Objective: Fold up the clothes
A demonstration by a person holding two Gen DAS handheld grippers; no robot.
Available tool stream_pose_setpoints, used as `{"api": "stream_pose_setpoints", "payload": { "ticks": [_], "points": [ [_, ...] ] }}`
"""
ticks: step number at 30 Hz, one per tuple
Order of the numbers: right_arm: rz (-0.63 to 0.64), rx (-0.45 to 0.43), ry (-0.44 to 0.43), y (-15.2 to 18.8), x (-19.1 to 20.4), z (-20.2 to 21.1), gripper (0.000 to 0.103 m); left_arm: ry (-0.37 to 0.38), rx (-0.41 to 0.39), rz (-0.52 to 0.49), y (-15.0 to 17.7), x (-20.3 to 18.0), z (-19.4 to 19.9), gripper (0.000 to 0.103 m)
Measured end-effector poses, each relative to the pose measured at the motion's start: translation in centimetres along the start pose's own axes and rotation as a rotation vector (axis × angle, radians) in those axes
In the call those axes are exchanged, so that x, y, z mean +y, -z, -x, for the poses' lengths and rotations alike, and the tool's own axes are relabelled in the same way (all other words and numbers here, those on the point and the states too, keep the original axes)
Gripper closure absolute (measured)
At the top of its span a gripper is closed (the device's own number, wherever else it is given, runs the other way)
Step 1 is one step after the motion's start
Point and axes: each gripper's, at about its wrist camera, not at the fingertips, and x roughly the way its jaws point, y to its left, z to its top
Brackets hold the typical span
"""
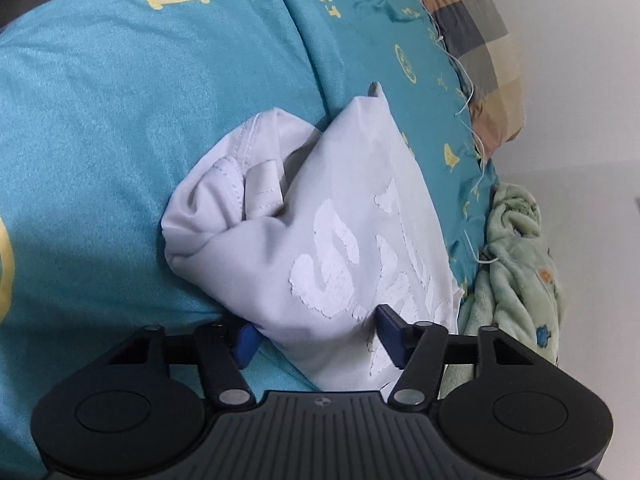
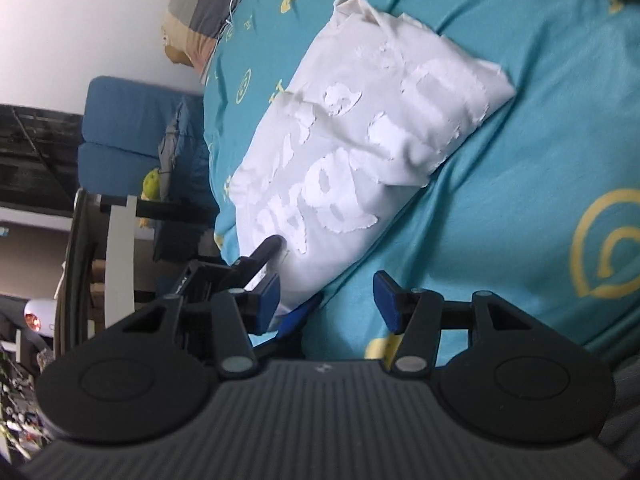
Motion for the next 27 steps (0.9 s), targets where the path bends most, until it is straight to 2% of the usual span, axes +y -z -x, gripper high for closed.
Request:
{"api": "stream_pose_setpoints", "payload": {
  "ticks": [1,3,9,14,19,22,27],
  "points": [
    [0.004,-0.018,-0.004,0.1,0.2,-0.2,0.048,-0.004,-0.010,-0.006,0.0,-0.1,0.1,0.058],
    [-0.007,-0.048,-0.019,0.2,0.4,-0.5,0.048,-0.009,-0.031,-0.020,0.2,-0.3,0.4,0.066],
    [-0.070,-0.073,-0.060,0.2,-0.3,-1.7,0.048,0.040,-0.069,-0.030,0.3,-1.3,1.7,0.070],
    [-0.079,-0.079,-0.059,0.5,-0.8,-2.5,0.048,0.040,-0.047,-0.010,0.7,-1.0,2.3,0.069],
    [0.033,-0.103,-0.015,0.8,-0.9,-3.0,0.048,0.034,-0.048,0.006,0.8,-0.6,2.9,0.061],
    [0.092,-0.113,0.022,0.9,-1.1,-3.3,0.048,0.031,-0.054,-0.027,1.1,-0.9,3.7,0.056],
    [0.156,-0.122,-0.002,0.7,-0.2,-3.0,0.048,0.057,-0.087,-0.079,2.1,-2.0,5.3,0.049]
  ]
}}
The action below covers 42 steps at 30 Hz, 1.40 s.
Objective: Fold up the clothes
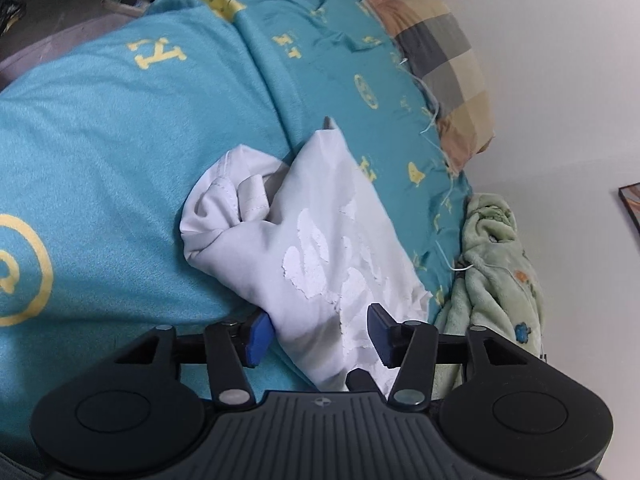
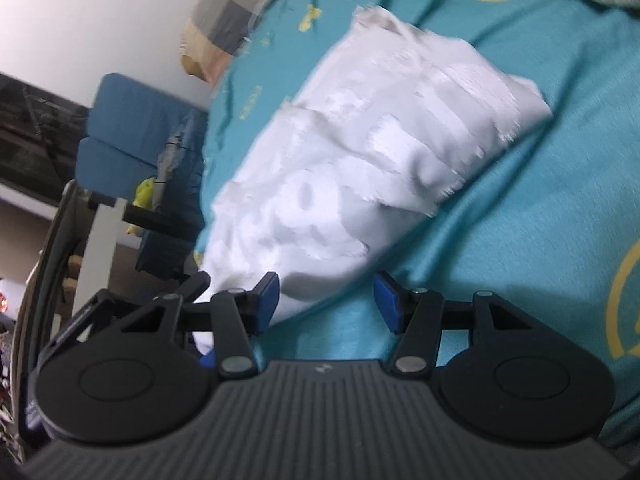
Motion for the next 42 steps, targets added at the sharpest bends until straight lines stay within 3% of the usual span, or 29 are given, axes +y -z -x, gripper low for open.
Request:
{"api": "stream_pose_setpoints", "payload": {
  "ticks": [8,10,13,17,21,23,29,33,35,37,42],
  "points": [
    [-0.129,-0.001,-0.048,-1.3,-1.6,0.6,0.047,0.025,0.004,0.069,-0.3,1.5,-0.4,0.051],
    [-0.163,0.009,-0.067,-1.3,-1.8,0.6,0.048,0.032,-0.010,0.070,-0.4,1.5,-0.4,0.069],
    [-0.220,0.036,-0.112,-1.2,-2.1,0.7,0.048,0.072,-0.031,0.065,-0.7,1.3,-0.2,0.087],
    [-0.343,0.115,-0.215,-0.4,-2.4,-0.1,0.048,0.133,-0.060,0.033,-0.8,0.5,0.4,0.091],
    [-0.544,0.204,-0.332,0.4,-3.0,-2.3,0.045,0.178,-0.071,0.059,-1.0,0.5,1.0,0.092],
    [-0.583,0.193,-0.323,0.0,-3.3,-2.9,0.045,0.187,-0.077,0.075,-1.1,1.2,1.4,0.093],
    [-0.666,0.047,-0.223,-2.6,-6.1,-2.2,0.045,0.211,-0.075,0.112,-1.8,0.9,0.1,0.096],
    [-0.631,0.004,-0.195,-3.3,-6.0,-2.0,0.046,0.183,-0.070,0.110,-1.7,1.0,-0.2,0.096],
    [-0.580,0.004,-0.159,-3.4,-5.2,-2.0,0.058,0.166,-0.052,0.120,-1.6,1.2,-0.5,0.087],
    [-0.529,-0.003,-0.136,-3.4,-4.6,-1.8,0.073,0.150,-0.023,0.139,-1.4,1.4,-1.0,0.053],
    [-0.458,-0.007,-0.149,-3.6,-3.4,-1.4,0.079,0.153,0.080,0.135,-0.5,1.1,-3.0,0.022]
  ]
}}
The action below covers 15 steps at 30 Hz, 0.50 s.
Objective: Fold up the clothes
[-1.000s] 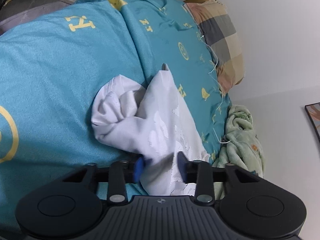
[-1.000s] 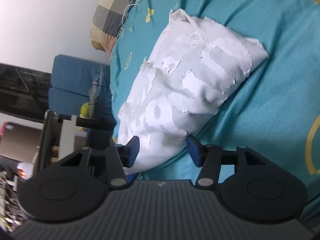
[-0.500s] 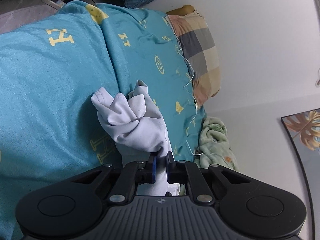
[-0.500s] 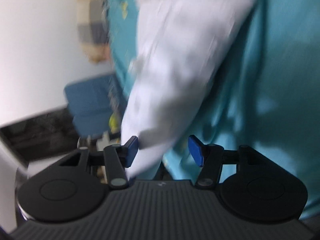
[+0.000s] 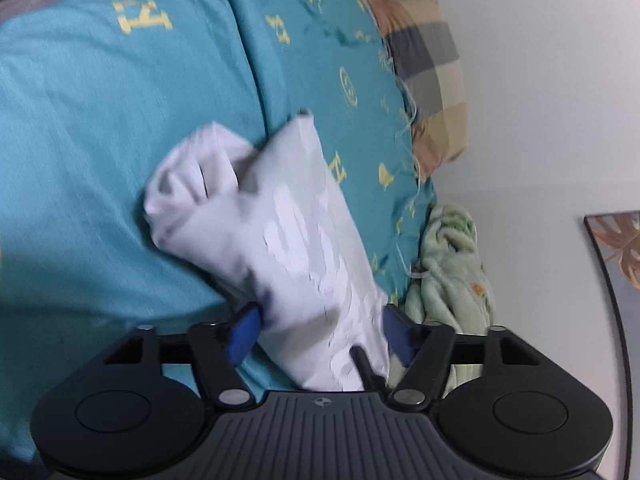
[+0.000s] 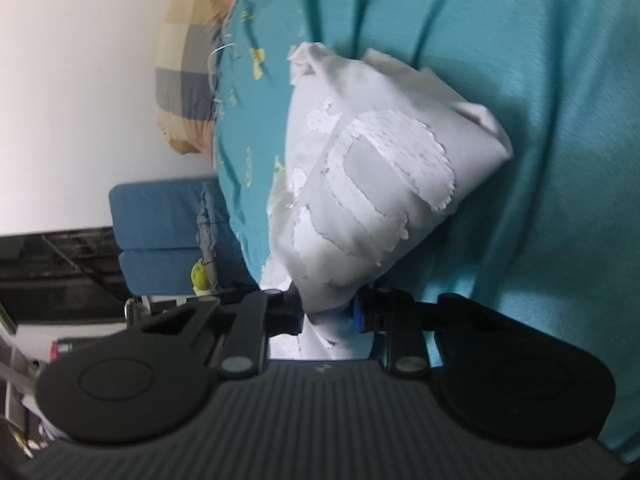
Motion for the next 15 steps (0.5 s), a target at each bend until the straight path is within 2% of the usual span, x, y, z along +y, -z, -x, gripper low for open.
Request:
{"api": "stream_pose_setpoints", "payload": {
  "ticks": [5,9,11,13,15],
  "points": [
    [0.002,0.008,-0.040,-0.1,0.1,0.3,0.080,-0.012,0.060,0.066,0.2,1.0,-3.2,0.022],
    [-0.009,0.026,-0.076,-0.4,0.3,0.2,0.080,-0.005,0.017,0.102,-0.9,1.3,-4.5,0.028],
    [-0.004,0.036,-0.080,-0.6,0.4,0.3,0.080,0.032,-0.013,0.139,-1.5,1.7,-4.4,0.038],
    [-0.012,0.039,-0.080,-0.8,0.2,0.6,0.080,0.047,-0.042,0.153,-1.7,2.0,-4.0,0.063],
    [-0.040,0.039,-0.076,-0.9,-0.3,0.7,0.078,0.050,-0.067,0.138,-1.7,2.0,-3.7,0.071]
  ]
}}
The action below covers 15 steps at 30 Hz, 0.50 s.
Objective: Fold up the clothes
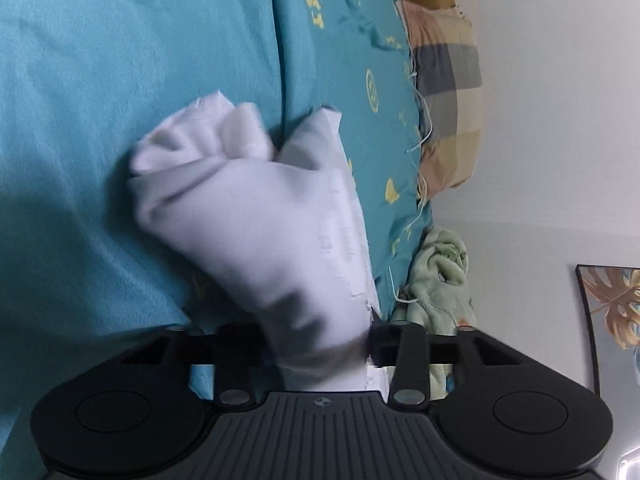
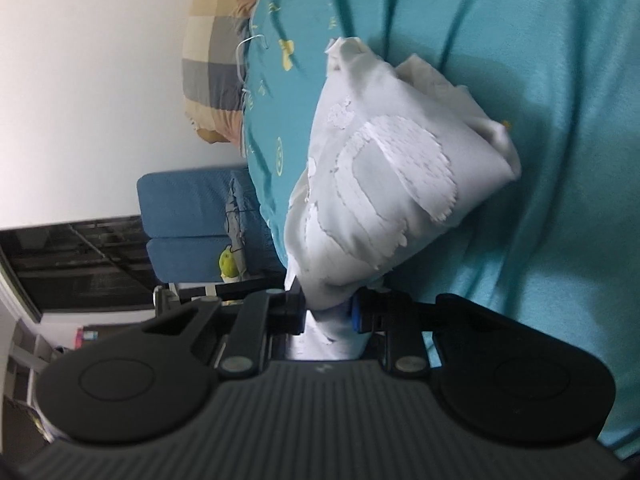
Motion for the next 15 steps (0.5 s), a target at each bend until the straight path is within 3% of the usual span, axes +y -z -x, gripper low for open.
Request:
{"api": "stream_pose_setpoints", "payload": {
  "ticks": [3,5,7,13,15],
  "points": [
    [-0.059,-0.003,0.014,0.3,-1.0,0.1,0.067,0.008,-0.023,-0.030,0.1,-0.4,0.4,0.076],
    [-0.071,-0.016,0.020,0.5,-1.3,0.4,0.050,0.022,-0.034,-0.033,0.0,-0.4,0.6,0.076],
    [-0.080,-0.044,0.015,0.5,-1.6,0.7,0.020,0.027,-0.039,-0.032,-0.1,-0.4,0.7,0.077],
    [-0.164,-0.110,-0.016,-0.5,-3.4,1.2,0.018,0.028,-0.036,-0.021,-0.2,-0.1,0.6,0.077],
    [-0.168,-0.145,-0.020,-0.7,-4.2,1.0,0.023,0.027,-0.037,-0.024,-0.2,-0.1,0.6,0.077]
  ]
}}
